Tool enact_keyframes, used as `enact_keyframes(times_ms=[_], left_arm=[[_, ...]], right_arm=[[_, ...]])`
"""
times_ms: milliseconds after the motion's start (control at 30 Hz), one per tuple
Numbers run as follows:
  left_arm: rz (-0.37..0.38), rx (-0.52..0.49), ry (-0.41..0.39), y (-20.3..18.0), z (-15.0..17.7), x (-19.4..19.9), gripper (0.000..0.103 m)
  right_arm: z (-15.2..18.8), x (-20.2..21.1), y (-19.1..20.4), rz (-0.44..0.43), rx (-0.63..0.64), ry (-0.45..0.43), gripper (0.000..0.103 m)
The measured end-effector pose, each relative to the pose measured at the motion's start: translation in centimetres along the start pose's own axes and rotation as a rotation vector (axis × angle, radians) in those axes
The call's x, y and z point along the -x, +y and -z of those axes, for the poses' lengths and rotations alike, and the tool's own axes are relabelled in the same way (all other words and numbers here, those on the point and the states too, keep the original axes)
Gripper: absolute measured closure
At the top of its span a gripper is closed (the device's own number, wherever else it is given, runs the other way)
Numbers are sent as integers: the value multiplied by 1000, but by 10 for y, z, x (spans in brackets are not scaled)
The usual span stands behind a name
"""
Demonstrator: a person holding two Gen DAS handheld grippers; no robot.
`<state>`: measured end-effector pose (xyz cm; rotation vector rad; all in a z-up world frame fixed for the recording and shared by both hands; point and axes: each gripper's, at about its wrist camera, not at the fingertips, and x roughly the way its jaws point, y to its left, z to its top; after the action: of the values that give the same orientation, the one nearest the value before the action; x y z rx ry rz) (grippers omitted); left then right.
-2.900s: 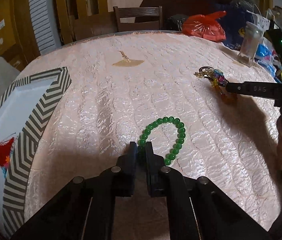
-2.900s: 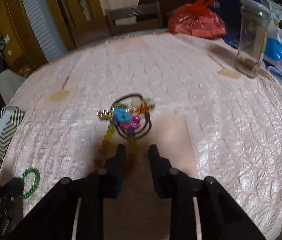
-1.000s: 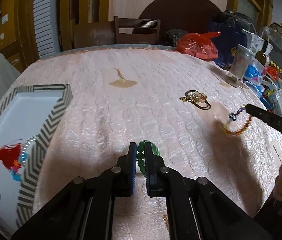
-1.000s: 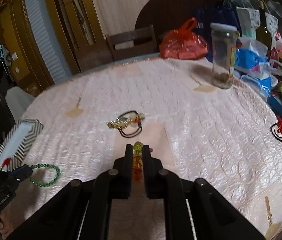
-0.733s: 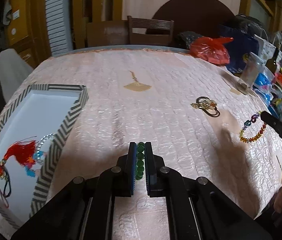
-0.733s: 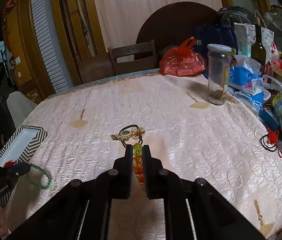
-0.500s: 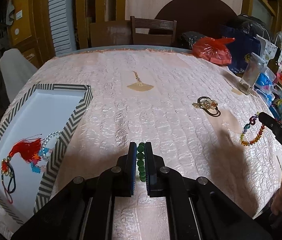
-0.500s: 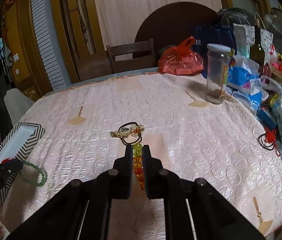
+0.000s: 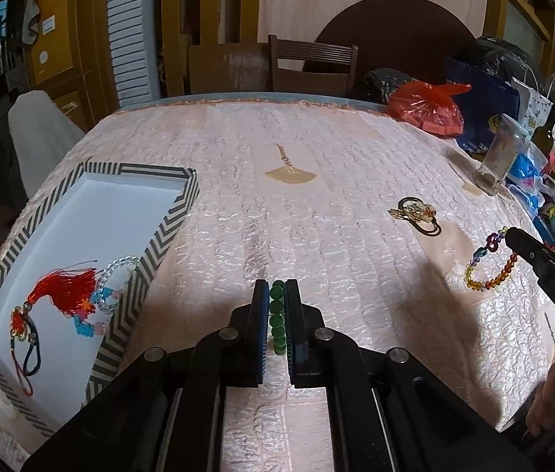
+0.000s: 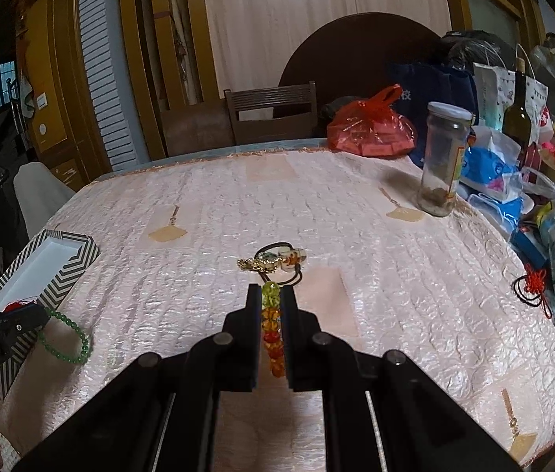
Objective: Organize jewelry
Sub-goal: 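Carry the green bracelet and orange bead strand toward the white tray with both tools, then lower the green bracelet and orange bead strand into the tray with both tools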
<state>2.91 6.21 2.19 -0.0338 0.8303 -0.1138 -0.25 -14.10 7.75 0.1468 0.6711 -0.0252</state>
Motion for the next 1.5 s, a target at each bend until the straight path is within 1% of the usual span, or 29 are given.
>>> enact_keyframes(times_ms=[233,533,867,1033,1233,1500], left_arm=[[-29,18,-7,12,-2,2,75],[-61,51,-26,37,-9,9,75],[-80,101,-28,67,-15,15,75],[-107,134,-37,91,-18,21,75],[-144,151,-69,120,-26,34,75],[-227,173,-68,162,-28,37,75]], right_arm=[[0,-6,17,-22,25,18,94],[-4,-17,52,-63,78,48,94],[-8,-21,80,-110,80,71,94],[-11,-24,97,-129,85,84,94],[-18,-25,127,-155,123,87,94],[-25,-24,174,-198,198,84,94]])
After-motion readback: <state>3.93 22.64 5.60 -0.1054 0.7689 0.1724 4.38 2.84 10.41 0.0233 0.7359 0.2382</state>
